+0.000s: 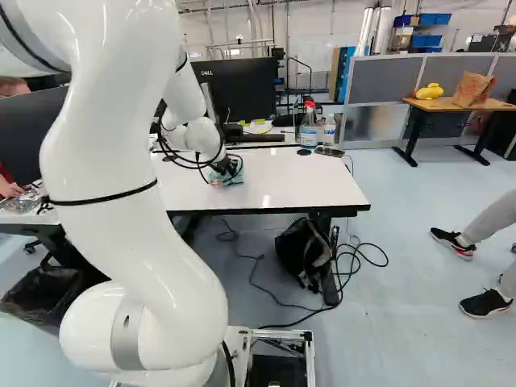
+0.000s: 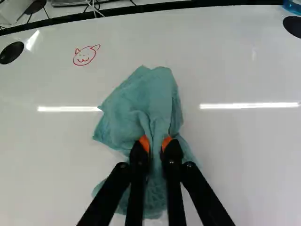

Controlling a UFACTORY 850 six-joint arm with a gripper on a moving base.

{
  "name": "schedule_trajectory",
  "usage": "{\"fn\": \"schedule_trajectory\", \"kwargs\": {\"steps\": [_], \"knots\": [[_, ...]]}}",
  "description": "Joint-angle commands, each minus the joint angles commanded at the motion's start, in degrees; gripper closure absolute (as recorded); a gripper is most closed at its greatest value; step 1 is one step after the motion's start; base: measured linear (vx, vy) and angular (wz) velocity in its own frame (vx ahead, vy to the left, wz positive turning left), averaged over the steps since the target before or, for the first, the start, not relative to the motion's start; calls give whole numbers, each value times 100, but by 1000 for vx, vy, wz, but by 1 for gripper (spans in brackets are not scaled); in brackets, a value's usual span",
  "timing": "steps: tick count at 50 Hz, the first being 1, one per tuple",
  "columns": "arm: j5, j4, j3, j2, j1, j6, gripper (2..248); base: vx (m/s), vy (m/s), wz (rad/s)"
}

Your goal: Clean the table with the green towel

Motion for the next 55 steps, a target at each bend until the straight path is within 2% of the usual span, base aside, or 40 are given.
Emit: {"fn": "schedule_trajectory", "kwargs": {"steps": [55], "knots": [[0,0,-1689,-1325,-98,0,203,0,0,0]]}}
